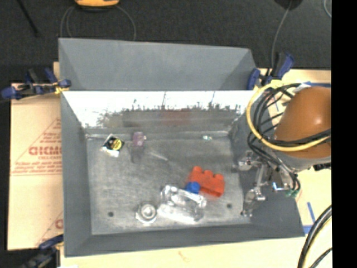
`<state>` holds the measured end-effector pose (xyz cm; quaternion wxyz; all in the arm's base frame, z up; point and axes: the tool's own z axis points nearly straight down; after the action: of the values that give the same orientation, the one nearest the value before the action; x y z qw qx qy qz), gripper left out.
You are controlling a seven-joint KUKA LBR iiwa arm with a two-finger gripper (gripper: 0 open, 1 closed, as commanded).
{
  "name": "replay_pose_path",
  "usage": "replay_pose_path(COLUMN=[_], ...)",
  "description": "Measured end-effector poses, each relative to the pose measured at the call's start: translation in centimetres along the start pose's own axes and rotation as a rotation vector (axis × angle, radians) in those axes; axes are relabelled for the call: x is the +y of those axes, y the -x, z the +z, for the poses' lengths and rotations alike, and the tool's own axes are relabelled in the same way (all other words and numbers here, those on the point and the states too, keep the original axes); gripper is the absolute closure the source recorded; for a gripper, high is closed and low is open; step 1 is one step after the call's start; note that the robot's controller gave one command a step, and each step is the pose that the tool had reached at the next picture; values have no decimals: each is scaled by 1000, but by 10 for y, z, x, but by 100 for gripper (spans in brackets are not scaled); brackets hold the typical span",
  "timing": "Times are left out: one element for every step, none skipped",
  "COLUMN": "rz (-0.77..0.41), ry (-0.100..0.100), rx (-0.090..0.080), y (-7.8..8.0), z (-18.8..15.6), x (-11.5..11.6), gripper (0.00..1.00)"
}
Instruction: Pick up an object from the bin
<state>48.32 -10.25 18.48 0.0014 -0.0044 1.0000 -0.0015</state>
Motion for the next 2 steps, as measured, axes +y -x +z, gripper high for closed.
replay_pose_path(rz=[173,203], ry=[6,6], rx=[-2,-5], y=[46,50], z=[43,73], x=[63,57], gripper=[0,0])
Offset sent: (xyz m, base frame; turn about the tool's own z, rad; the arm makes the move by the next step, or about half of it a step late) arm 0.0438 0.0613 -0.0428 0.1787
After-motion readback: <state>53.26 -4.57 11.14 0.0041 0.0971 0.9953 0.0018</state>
